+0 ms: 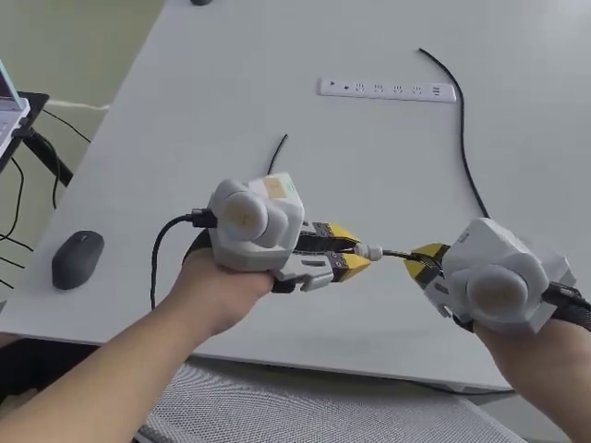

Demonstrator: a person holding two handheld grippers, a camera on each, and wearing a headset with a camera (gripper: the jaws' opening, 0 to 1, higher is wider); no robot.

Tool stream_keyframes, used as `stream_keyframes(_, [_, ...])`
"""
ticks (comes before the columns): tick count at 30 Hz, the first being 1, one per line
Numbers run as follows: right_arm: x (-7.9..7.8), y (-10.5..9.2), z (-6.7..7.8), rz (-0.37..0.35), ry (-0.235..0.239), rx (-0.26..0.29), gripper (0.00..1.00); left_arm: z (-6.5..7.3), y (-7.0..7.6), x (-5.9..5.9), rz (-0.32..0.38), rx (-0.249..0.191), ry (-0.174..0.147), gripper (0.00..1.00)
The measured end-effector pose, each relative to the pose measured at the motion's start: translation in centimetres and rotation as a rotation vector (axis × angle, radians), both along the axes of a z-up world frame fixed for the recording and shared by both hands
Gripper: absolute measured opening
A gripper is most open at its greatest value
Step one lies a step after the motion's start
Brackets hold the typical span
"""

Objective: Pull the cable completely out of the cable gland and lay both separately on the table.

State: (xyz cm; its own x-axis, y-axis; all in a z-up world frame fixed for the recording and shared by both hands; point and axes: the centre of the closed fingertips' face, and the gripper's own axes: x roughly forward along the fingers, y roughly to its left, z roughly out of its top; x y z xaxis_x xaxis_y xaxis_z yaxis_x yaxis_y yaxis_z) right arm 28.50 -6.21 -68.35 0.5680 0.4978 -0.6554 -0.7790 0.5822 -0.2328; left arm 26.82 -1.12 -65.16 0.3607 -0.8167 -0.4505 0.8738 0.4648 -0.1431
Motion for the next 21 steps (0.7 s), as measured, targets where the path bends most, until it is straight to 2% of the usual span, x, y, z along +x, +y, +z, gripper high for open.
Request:
stream_keyframes(6, [0.5, -0.8, 0.0, -0.072, 0.001, 0.057, 0.0, 0.3, 0.0, 0.2, 0.01, -0.015, -0.002, 0.15])
stream_keyframes(10, [0.6, -1.7, -0.6, -0.122, 0.024, 0.085, 0.0, 0.4, 0.0, 0.3, 0.014, -0.017, -0.004, 0.15])
stream_keyframes(17, [0.7, -3.1, -2.2, -0.204, 0.077, 0.121, 0.0, 0.0, -0.2, 0.0, 0.011, -0.007, -0.005, 0.15])
stream_keyframes(18, [0.6, -3.3, -2.6, -0.233, 0.107, 0.139, 0.0, 0.0, -0.3, 0.0, 0.01, -0.007, -0.005, 0.15])
stream_keyframes(21, [0.6, -3.7, -3.1, -0.246, 0.122, 0.149, 0.0, -0.2, -0.4, 0.0, 0.011, -0.003, -0.005, 0.15])
